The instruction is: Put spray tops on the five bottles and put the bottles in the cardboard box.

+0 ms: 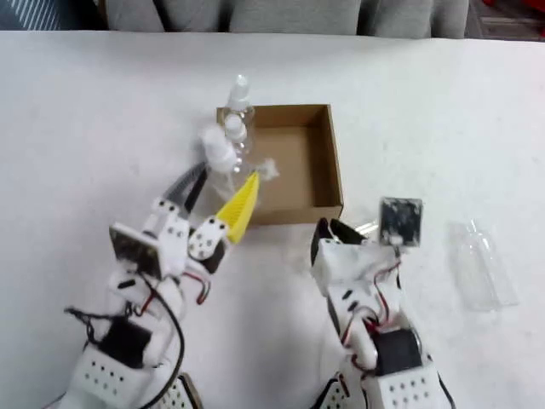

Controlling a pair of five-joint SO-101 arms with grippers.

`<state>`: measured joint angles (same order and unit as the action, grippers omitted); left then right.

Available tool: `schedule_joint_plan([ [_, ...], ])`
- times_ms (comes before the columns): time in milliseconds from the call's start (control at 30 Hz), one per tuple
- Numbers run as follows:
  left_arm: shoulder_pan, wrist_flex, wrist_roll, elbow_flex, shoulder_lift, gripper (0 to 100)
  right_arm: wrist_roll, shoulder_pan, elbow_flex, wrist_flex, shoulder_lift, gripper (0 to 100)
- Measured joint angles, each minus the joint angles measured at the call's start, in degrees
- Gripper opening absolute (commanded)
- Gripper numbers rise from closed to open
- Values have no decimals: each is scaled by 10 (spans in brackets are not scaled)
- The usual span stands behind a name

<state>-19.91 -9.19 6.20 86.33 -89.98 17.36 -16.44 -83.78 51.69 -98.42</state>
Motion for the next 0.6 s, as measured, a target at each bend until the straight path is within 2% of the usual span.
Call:
schedule_joint_plan([
  [100,-4,29,32,-68,127,23,4,-2,-4,18,-34,38],
  [367,-31,36,96,-236,447,23,5,-44,-49,-27,-47,37],
  [600,-109,36,100,-258,492,23,5,-44,-61,-59,-48,37],
])
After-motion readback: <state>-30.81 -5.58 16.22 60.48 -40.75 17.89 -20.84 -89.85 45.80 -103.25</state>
